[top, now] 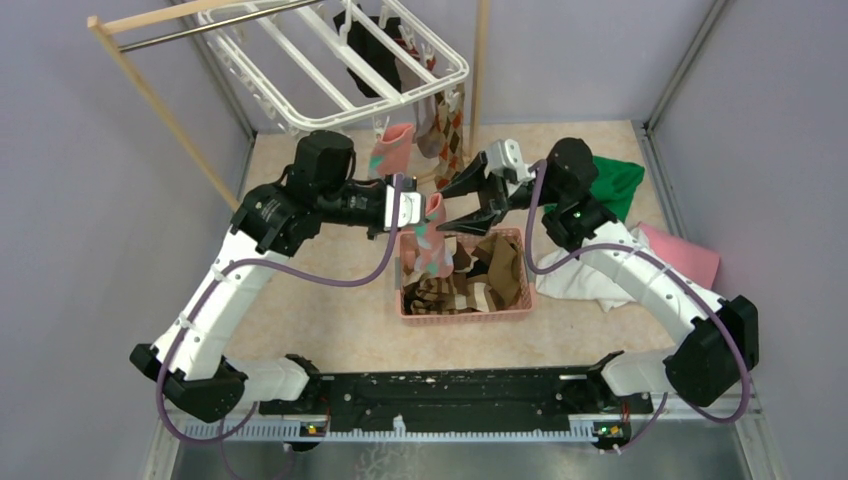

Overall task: Clip the socks to the hanger
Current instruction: Open the clamp at the hanger.

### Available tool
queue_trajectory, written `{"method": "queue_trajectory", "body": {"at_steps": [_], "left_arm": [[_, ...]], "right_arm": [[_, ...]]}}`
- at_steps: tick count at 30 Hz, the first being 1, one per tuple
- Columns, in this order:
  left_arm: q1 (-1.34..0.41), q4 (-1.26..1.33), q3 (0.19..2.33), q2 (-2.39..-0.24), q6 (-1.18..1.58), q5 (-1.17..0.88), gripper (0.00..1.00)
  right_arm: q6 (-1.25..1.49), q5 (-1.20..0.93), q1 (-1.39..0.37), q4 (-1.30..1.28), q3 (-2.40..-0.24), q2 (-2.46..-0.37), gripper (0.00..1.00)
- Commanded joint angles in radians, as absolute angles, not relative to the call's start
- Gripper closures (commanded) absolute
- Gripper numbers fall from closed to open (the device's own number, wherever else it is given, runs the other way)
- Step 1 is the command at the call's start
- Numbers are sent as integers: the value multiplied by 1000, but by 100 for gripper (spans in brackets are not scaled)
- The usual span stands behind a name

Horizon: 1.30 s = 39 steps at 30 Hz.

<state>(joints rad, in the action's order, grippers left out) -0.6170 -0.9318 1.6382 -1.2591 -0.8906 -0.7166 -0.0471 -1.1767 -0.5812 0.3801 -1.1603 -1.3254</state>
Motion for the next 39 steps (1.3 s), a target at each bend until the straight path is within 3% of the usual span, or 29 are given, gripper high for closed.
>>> {"method": "queue_trajectory", "body": {"at_steps": [1, 19, 20, 22, 27, 28, 33, 39], "left_arm": [[-624, -906, 1671, -1258, -877, -702, 100], [-623, -535, 1387, -1093, -463, -550, 100], [-624, -512, 1370, -1081, -442, -545, 97], [-624, -441, 1315, -1047, -378, -535, 78], [-622, -209, 1105, -875, -243, -498, 8], [-622, -147, 1053, -828, -211, -480, 2], [-622, 190, 800, -639, -12, -378, 1], [-622, 406, 676, -637, 128, -353, 6]], "right_arm": [[-29, -1204, -595, 440, -1197, -1319, 50], [-65, -1061, -595, 434, -1107, -1227, 100], [-60, -1041, -595, 439, -1100, -1221, 100], [-44, -1001, -595, 464, -1079, -1204, 100], [-29, -907, -596, 534, -1009, -1142, 100], [-27, -891, -596, 553, -990, -1128, 100], [-54, -802, -627, 634, -885, -1063, 100], [-64, -722, -690, 682, -841, -1048, 100]]}}
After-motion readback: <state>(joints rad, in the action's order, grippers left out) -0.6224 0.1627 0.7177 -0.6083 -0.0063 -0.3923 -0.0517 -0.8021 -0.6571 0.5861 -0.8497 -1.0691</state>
